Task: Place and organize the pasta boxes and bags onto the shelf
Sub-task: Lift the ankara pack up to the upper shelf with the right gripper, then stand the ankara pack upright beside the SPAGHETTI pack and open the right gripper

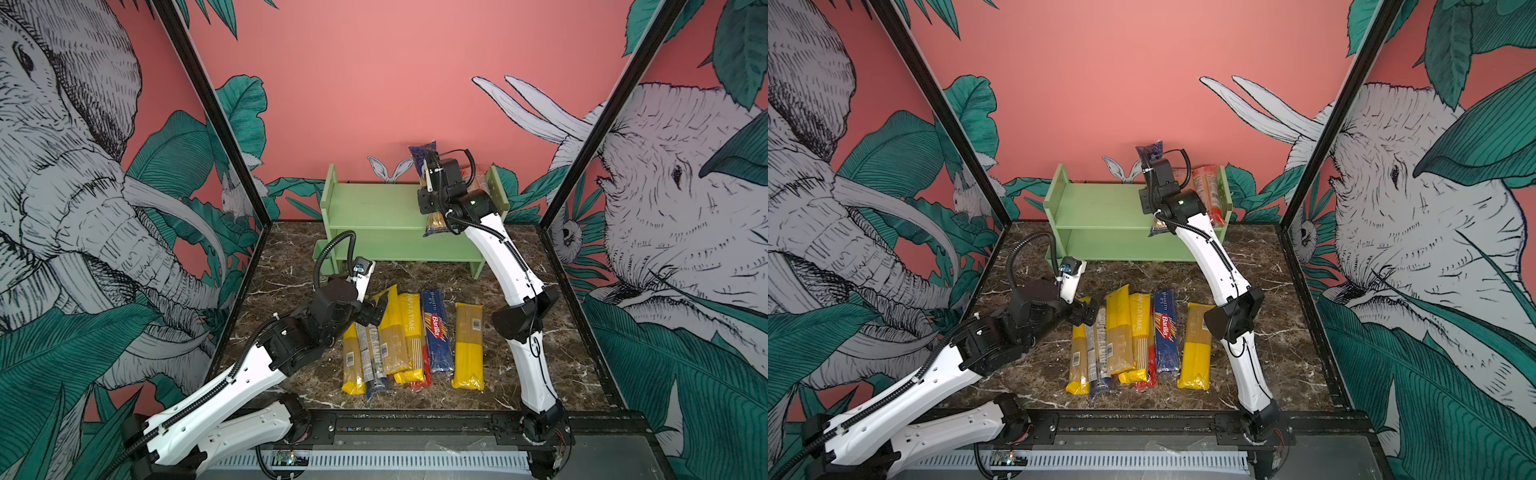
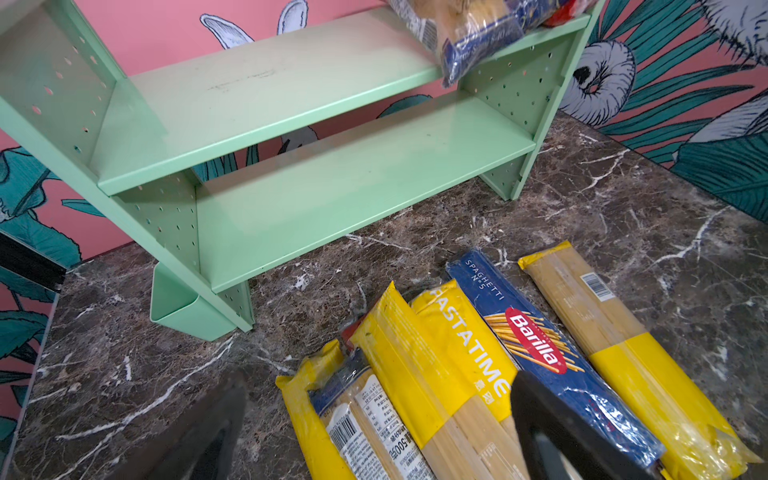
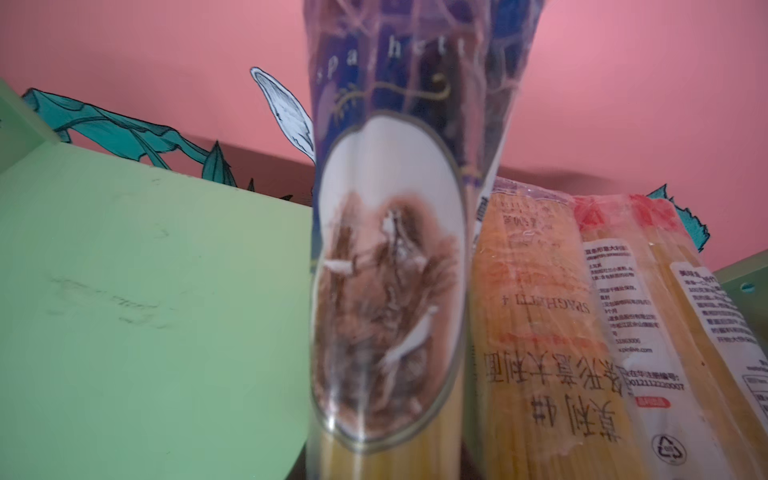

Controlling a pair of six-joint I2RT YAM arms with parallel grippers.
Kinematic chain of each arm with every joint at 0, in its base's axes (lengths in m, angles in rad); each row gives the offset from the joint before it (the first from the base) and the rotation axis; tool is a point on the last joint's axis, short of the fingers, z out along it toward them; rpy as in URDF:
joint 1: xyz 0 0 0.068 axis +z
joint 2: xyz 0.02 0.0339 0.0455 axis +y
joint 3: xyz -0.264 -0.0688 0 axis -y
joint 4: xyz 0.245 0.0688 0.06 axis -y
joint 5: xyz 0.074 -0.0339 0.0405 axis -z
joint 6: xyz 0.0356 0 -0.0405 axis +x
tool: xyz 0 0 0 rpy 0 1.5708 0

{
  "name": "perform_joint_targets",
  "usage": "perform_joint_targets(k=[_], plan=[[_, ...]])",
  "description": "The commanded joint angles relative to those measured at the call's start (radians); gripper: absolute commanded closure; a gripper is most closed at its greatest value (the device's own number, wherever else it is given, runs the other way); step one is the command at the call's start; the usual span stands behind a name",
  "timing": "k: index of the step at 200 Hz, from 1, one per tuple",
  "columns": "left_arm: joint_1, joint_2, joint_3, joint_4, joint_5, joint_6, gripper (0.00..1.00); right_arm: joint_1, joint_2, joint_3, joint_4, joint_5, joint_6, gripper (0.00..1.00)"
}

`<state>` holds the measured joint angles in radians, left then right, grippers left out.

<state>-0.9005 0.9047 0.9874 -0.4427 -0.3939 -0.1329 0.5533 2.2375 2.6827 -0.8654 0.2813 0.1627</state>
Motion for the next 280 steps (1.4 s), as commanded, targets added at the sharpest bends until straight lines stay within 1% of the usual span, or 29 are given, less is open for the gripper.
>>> perform_joint_targets(k=[1,16,59,76,83,97,111,129,155,162,193,202,230,244,280], plan=[[0.006,-0.014,0.034,0.006,-0.024,0.022,0.00,-0.019,-0.056,0.024,0.161,-0.008,0.014,1.00],[0.006,-0.006,0.041,0.008,-0.025,0.029,0.00,-0.025,-0.049,0.020,0.159,-0.008,0.016,1.00],[0.008,0.010,0.032,0.028,-0.028,0.033,0.01,-0.032,-0.023,0.022,0.162,-0.008,0.022,0.87],[0.007,0.007,0.024,0.029,-0.033,0.032,0.01,-0.038,-0.016,0.020,0.162,-0.007,0.030,0.80],[0.008,0.003,0.022,0.029,-0.037,0.032,0.00,-0.040,-0.012,0.019,0.164,-0.007,0.031,0.80],[0.008,-0.003,0.017,0.031,-0.043,0.032,0.00,-0.043,-0.005,0.020,0.171,-0.008,0.034,0.85],[0.008,-0.007,0.013,0.033,-0.047,0.031,0.00,-0.050,0.003,0.019,0.181,-0.017,0.043,0.85],[0.008,-0.010,0.014,0.032,-0.049,0.032,0.00,-0.053,0.015,0.020,0.191,-0.008,0.056,0.74],[0.008,-0.010,0.014,0.030,-0.054,0.032,0.00,-0.058,0.034,0.020,0.211,-0.001,0.060,0.72],[0.008,-0.011,0.013,0.030,-0.055,0.032,0.00,-0.061,0.040,0.019,0.217,-0.003,0.060,0.70],[0.007,-0.014,0.012,0.026,-0.060,0.033,0.00,-0.065,0.059,0.013,0.230,0.007,0.063,0.52],[0.008,-0.015,0.012,0.025,-0.062,0.032,0.00,-0.066,0.057,0.007,0.235,0.009,0.062,0.49],[0.008,-0.019,0.006,0.025,-0.069,0.035,0.00,-0.065,0.049,-0.018,0.250,0.014,0.062,0.43],[0.009,-0.020,0.004,0.024,-0.071,0.035,0.01,-0.065,0.046,-0.021,0.250,0.013,0.062,0.42],[0.009,-0.036,0.004,0.018,-0.071,0.031,0.00,-0.064,0.013,-0.028,0.250,-0.014,0.058,0.36]])
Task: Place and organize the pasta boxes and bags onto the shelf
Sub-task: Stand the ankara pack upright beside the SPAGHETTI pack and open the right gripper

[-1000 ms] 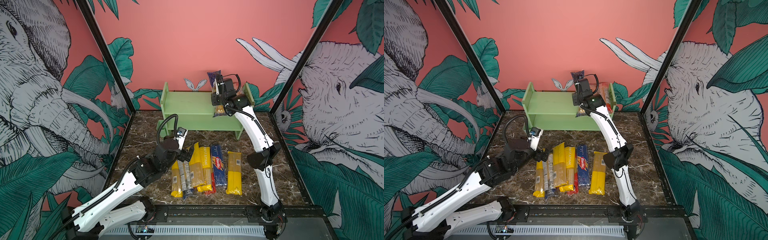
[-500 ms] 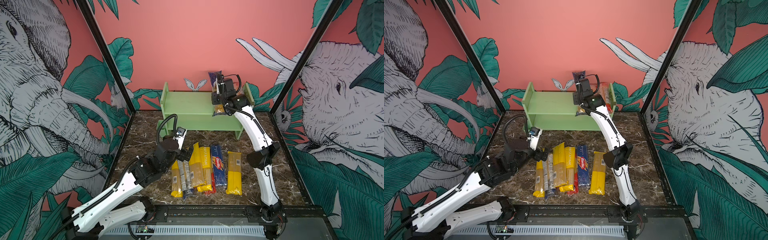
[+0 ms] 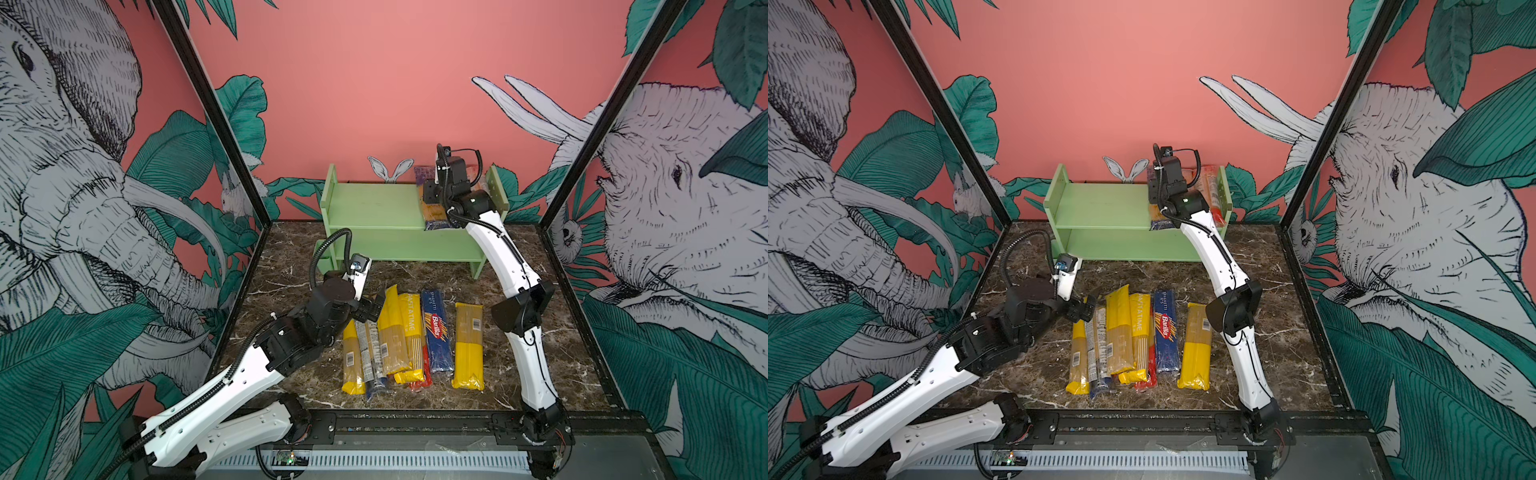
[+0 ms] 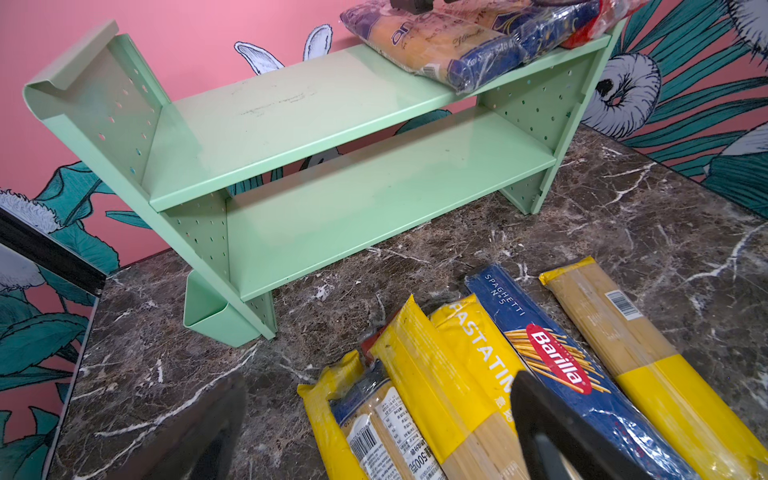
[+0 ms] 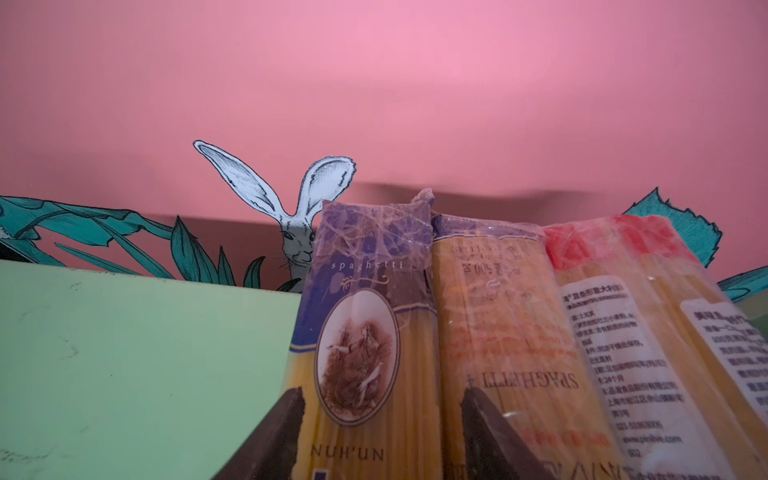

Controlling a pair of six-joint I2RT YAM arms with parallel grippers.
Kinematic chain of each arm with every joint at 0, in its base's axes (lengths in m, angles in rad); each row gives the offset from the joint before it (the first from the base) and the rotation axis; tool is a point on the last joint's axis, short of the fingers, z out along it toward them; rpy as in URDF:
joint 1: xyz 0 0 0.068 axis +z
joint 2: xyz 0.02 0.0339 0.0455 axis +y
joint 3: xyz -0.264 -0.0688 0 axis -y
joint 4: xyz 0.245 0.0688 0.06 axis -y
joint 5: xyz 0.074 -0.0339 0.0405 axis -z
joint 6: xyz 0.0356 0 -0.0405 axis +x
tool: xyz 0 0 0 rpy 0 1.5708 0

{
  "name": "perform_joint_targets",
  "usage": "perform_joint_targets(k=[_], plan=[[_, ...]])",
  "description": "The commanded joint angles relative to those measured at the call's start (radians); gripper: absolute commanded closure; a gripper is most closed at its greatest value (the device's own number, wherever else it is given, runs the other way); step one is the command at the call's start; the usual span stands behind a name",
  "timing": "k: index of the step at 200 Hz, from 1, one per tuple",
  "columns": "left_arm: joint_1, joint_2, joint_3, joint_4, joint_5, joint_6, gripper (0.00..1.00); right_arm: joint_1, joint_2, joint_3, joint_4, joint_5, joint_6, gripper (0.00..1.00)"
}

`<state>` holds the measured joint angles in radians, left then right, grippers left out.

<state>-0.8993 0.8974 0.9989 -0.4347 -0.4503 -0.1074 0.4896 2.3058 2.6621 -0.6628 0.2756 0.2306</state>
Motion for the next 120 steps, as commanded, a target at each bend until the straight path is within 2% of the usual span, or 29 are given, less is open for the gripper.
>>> perform_joint_targets(k=[1,28,35,44,49,51,94,120], plan=[[0.008,-0.028,-0.008,0.010,-0.015,0.005,0.00,0.000,-0.057,-0.008,0.048,-0.010,-0.010,0.36],[0.008,-0.047,-0.005,-0.002,-0.016,-0.005,0.00,0.007,-0.106,-0.025,0.049,-0.036,-0.015,0.29],[0.007,-0.052,-0.006,-0.007,-0.017,-0.010,0.00,0.010,-0.120,-0.029,0.046,-0.035,-0.020,0.18],[0.008,-0.060,-0.006,-0.015,-0.017,-0.019,0.00,0.017,-0.137,-0.033,0.040,-0.031,-0.028,0.15],[0.008,-0.064,-0.007,-0.019,-0.017,-0.024,0.00,0.021,-0.148,-0.036,0.039,-0.024,-0.031,0.03],[0.008,-0.065,-0.008,-0.020,-0.017,-0.025,0.00,0.022,-0.153,-0.040,0.037,-0.021,-0.033,0.02],[0.008,-0.130,-0.037,-0.056,-0.012,-0.095,0.00,0.066,-0.279,-0.141,-0.003,0.012,-0.048,0.01],[0.008,-0.163,-0.070,-0.088,-0.001,-0.145,0.00,0.115,-0.429,-0.351,0.024,0.044,-0.059,0.01]])
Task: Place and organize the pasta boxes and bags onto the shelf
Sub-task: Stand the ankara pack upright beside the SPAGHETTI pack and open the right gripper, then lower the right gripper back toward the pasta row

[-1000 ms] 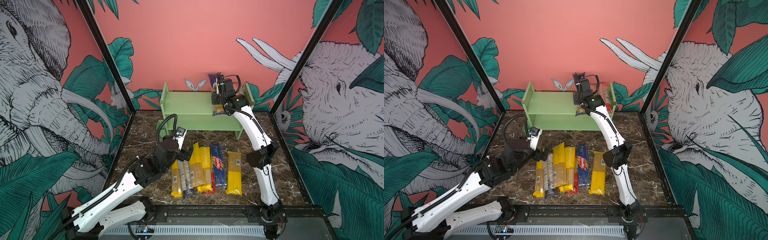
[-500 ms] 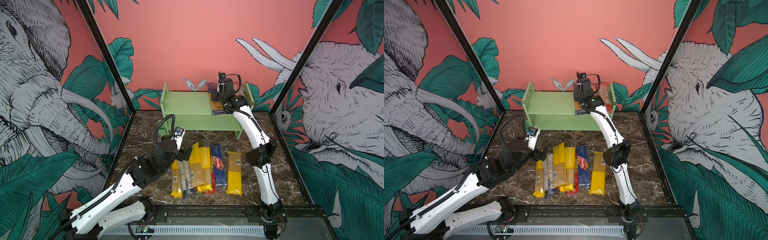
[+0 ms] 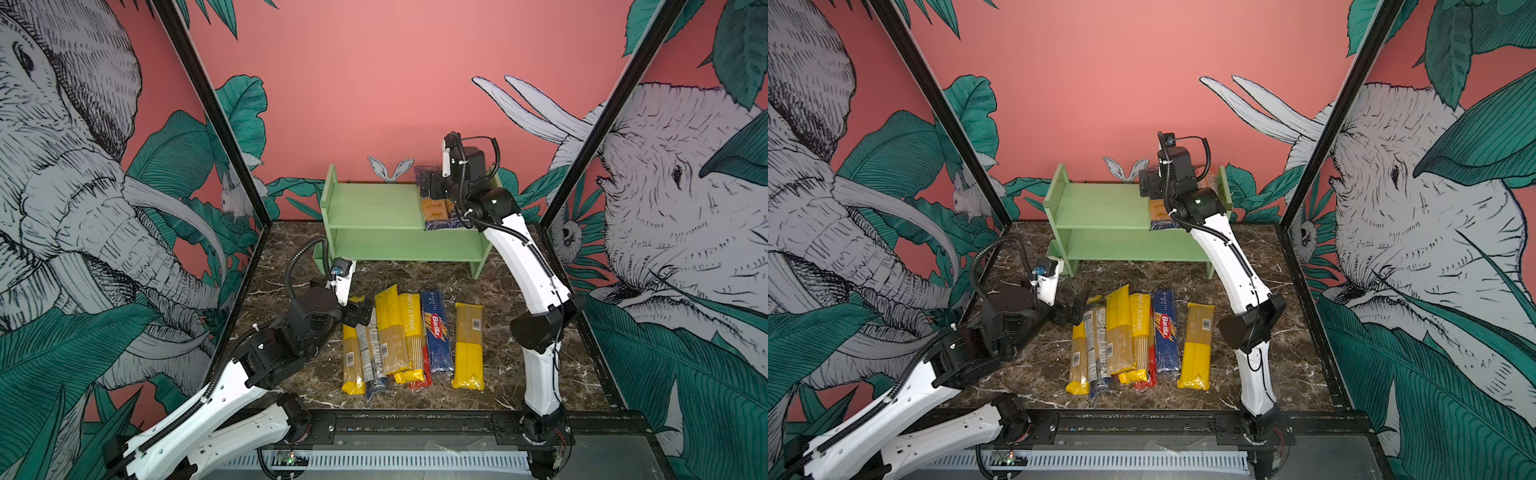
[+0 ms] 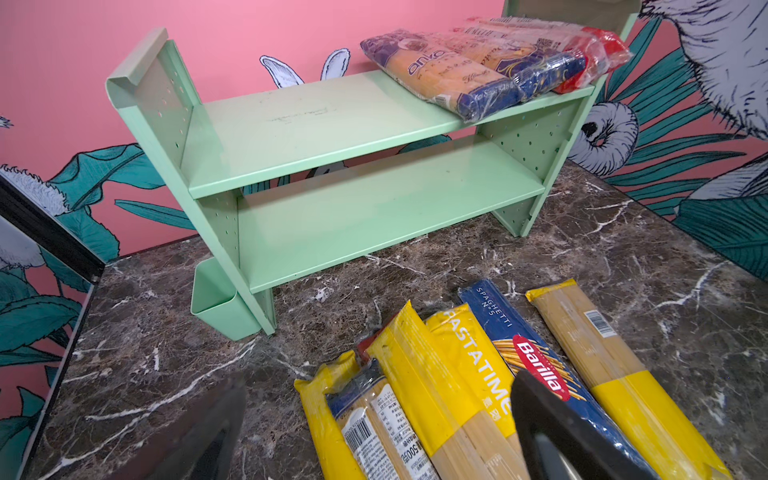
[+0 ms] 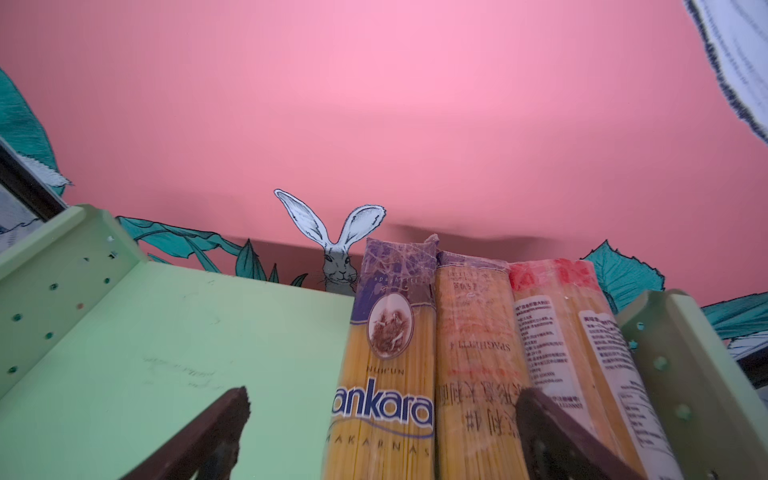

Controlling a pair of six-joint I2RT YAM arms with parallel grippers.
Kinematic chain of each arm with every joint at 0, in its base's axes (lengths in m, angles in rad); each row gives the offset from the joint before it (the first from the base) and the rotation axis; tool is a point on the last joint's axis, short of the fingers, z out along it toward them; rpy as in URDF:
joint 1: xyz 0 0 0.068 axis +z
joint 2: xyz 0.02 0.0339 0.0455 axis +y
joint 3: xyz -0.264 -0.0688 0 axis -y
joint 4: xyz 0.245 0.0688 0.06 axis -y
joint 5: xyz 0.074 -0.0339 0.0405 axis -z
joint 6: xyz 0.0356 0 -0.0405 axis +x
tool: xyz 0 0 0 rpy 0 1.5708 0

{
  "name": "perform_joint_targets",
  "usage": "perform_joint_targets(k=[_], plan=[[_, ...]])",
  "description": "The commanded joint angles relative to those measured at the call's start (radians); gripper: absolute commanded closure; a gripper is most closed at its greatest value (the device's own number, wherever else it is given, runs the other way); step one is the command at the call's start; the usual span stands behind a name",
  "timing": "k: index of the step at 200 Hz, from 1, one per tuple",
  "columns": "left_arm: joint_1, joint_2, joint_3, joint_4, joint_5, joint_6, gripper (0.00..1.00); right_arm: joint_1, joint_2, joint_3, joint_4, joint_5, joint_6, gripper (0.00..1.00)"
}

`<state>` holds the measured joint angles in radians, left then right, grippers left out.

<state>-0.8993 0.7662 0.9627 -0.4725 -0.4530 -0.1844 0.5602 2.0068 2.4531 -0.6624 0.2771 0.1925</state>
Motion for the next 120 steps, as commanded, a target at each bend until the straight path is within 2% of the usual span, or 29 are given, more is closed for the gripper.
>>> perform_joint_targets(k=[1,38,68,120], plan=[[0.008,-0.033,-0.035,-0.053,0.002,-0.071,0.00,0.047,-0.134,-0.151,0.025,0.044,-0.022,0.01],[0.007,-0.064,-0.097,-0.093,0.029,-0.155,0.00,0.128,-0.395,-0.546,0.081,0.098,0.003,0.01],[0.007,-0.073,-0.161,-0.078,0.098,-0.241,0.00,0.181,-0.639,-0.862,0.110,0.114,0.073,0.01],[0.007,-0.002,-0.253,0.047,0.222,-0.350,0.01,0.235,-0.882,-1.225,0.063,0.076,0.170,0.01]])
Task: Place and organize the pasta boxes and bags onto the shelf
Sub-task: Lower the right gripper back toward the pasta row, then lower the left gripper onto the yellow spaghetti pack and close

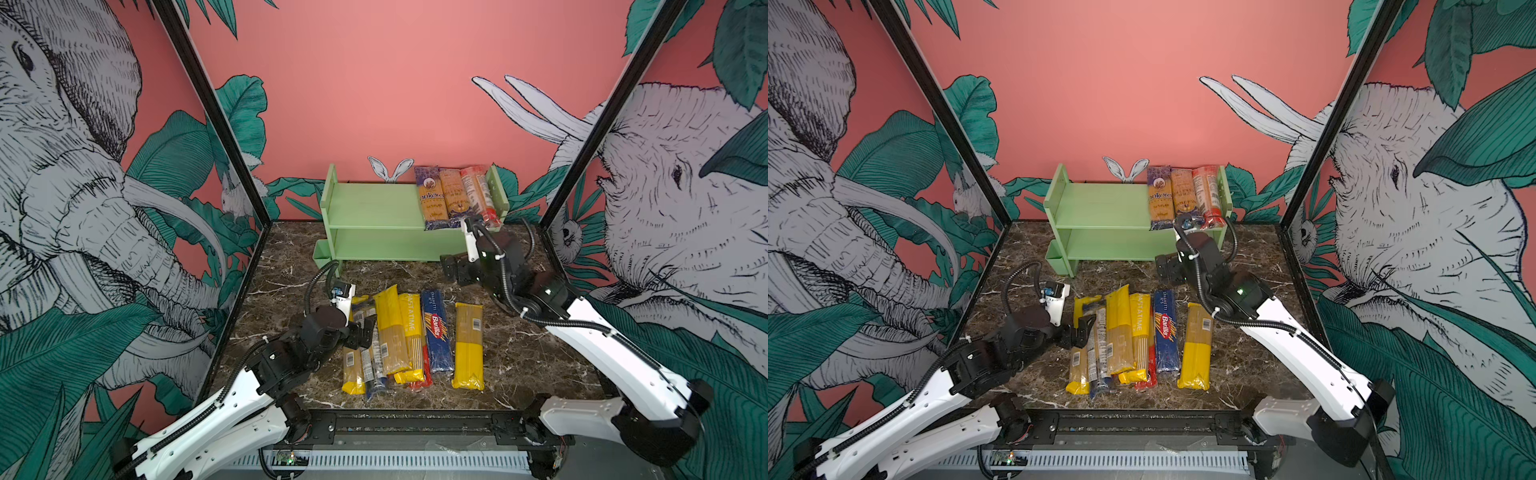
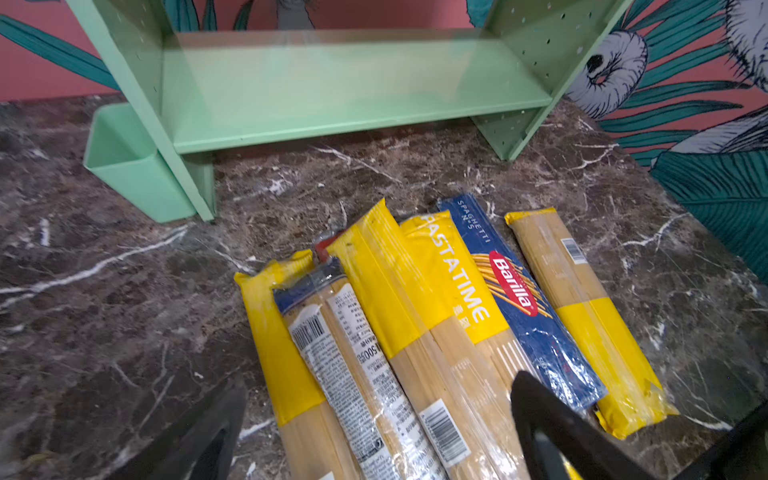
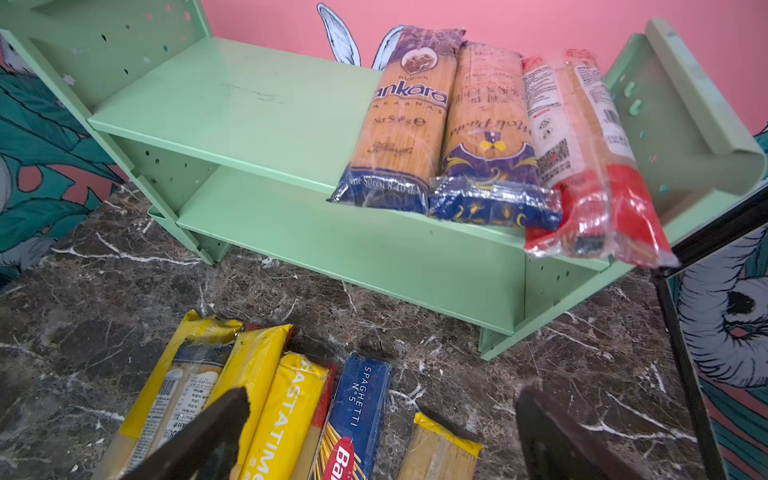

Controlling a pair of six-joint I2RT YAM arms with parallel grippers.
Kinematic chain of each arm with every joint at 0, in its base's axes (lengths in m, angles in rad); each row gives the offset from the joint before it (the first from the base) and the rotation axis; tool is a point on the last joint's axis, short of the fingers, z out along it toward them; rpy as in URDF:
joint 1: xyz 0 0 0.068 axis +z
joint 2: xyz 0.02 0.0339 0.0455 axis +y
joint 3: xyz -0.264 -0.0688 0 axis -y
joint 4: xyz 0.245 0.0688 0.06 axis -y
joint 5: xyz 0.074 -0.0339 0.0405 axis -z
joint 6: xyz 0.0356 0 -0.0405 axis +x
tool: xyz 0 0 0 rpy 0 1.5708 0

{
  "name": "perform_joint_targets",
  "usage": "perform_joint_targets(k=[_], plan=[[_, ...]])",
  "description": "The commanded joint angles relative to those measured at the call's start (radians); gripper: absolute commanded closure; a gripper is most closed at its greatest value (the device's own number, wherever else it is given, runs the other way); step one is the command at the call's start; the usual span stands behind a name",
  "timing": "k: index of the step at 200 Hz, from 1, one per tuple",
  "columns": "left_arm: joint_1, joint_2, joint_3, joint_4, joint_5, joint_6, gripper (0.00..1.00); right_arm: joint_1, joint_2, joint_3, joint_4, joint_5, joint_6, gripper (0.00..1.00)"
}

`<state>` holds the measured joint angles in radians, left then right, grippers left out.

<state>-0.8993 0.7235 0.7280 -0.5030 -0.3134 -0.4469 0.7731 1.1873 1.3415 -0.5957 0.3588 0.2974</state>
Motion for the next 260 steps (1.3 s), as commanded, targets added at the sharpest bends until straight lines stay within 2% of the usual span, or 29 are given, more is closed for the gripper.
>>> perform_joint_targets(k=[1,48,104,185,225,260], plan=[[0.007,0.043,-0.018,0.079,0.084,-0.089,0.00,0.024,-0.068,-0.117,-0.005,-0.005,0.067,0.01],[-0.002,0.173,-0.010,0.103,0.149,-0.165,0.00,0.025,-0.233,-0.344,-0.019,0.004,0.114,0.01],[-0.021,0.221,-0.074,0.172,0.156,-0.234,0.01,0.023,-0.343,-0.479,-0.019,-0.001,0.135,0.01],[-0.055,0.297,-0.149,0.258,0.087,-0.280,0.01,0.020,-0.360,-0.487,-0.047,-0.031,0.139,0.01],[-0.055,0.395,-0.110,0.246,0.065,-0.279,0.01,0.020,-0.380,-0.513,-0.064,-0.011,0.152,0.01],[-0.055,0.417,-0.127,0.259,0.068,-0.299,0.01,0.020,-0.369,-0.516,-0.064,-0.005,0.152,0.01]])
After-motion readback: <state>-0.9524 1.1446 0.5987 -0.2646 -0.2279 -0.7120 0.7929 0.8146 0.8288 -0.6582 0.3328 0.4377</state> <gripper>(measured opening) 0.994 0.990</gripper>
